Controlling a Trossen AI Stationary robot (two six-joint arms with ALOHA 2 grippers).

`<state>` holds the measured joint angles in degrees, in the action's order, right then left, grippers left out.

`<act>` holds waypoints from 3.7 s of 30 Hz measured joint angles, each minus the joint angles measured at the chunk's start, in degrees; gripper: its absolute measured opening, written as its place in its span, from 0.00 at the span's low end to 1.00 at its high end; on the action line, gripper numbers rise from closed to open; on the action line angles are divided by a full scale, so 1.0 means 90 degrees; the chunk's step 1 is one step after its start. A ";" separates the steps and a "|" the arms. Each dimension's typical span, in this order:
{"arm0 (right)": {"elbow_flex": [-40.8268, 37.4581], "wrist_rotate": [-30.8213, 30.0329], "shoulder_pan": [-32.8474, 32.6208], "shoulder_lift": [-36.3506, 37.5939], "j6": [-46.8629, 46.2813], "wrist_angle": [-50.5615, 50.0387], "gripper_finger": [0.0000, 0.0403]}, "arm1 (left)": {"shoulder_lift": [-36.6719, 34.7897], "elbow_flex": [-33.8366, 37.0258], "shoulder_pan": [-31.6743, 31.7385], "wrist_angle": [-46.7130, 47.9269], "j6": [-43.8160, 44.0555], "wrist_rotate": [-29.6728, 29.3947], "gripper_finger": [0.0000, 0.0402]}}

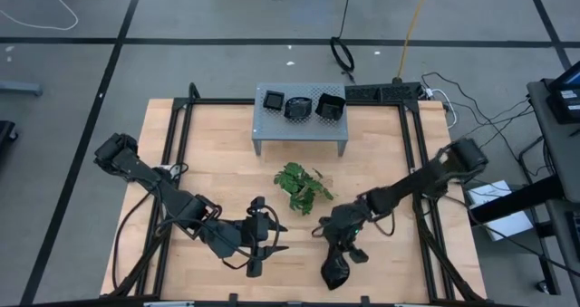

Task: Pick & Place Mini shaped plates
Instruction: Stack the leaf-shaped black bowl on top of the other leaf-shaped black bowls on the shelf, then return to Home Position

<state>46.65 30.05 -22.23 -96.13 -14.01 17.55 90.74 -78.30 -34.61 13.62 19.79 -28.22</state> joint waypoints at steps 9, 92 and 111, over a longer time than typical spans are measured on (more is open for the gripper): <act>0.0000 -0.0028 0.1400 0.2293 0.0450 -0.1532 0.00 | 0.0000 0.0000 0.0000 -0.0017 -0.0006 -0.0030 0.50; 0.4044 -0.1191 0.6216 0.3260 0.3100 -0.4977 0.35 | -0.0521 0.0002 0.0408 0.0240 -0.3189 -0.0032 0.50; -0.0582 -0.2345 0.5704 0.7262 0.1902 -0.3308 0.35 | -0.2386 -0.0002 0.0562 0.2701 -0.0958 -0.0037 0.50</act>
<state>41.41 8.95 29.10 -30.77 3.11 -12.22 69.27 -78.32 -29.55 37.93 11.17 -28.55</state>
